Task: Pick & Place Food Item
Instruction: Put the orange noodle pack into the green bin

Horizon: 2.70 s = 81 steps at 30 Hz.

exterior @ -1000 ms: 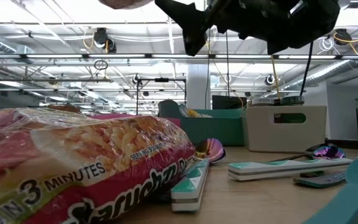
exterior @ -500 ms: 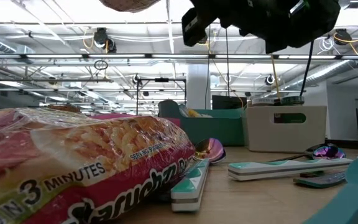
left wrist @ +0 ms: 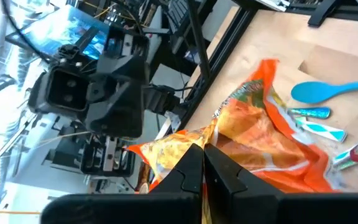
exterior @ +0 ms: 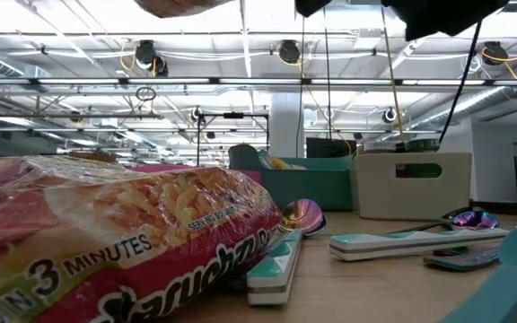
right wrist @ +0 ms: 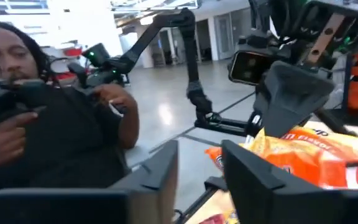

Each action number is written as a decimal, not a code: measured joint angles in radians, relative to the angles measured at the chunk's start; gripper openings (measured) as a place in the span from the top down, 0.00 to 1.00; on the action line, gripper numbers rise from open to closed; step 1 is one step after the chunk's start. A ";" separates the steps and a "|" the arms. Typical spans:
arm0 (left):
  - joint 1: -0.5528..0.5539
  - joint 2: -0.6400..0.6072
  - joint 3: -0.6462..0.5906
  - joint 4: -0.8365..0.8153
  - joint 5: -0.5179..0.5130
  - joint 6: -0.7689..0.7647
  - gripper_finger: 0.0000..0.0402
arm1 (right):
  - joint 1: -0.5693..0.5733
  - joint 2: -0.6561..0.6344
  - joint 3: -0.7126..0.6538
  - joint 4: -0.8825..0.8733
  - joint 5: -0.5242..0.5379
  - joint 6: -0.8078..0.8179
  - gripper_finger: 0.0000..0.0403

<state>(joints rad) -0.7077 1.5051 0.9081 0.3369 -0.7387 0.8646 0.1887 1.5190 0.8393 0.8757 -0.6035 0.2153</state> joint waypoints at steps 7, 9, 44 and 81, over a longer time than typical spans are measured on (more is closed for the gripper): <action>0.001 0.000 0.000 0.008 0.005 -0.007 0.99 | 0.042 0.000 -0.037 0.000 0.159 -0.154 0.45; 0.006 0.000 0.000 0.007 0.016 -0.020 0.99 | 0.043 -0.001 -0.037 0.008 0.159 -0.156 0.41; 0.491 -0.001 0.001 0.211 1.336 0.092 0.99 | -0.187 -0.483 -0.440 -0.013 0.288 -0.044 0.43; 0.506 0.000 0.000 0.189 1.184 0.189 0.99 | -0.010 -0.007 -0.145 0.167 0.260 0.009 0.27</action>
<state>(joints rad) -0.2016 1.5055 0.9081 0.5262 0.4448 1.0538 0.1787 1.5120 0.6945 1.0424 -0.3435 0.2243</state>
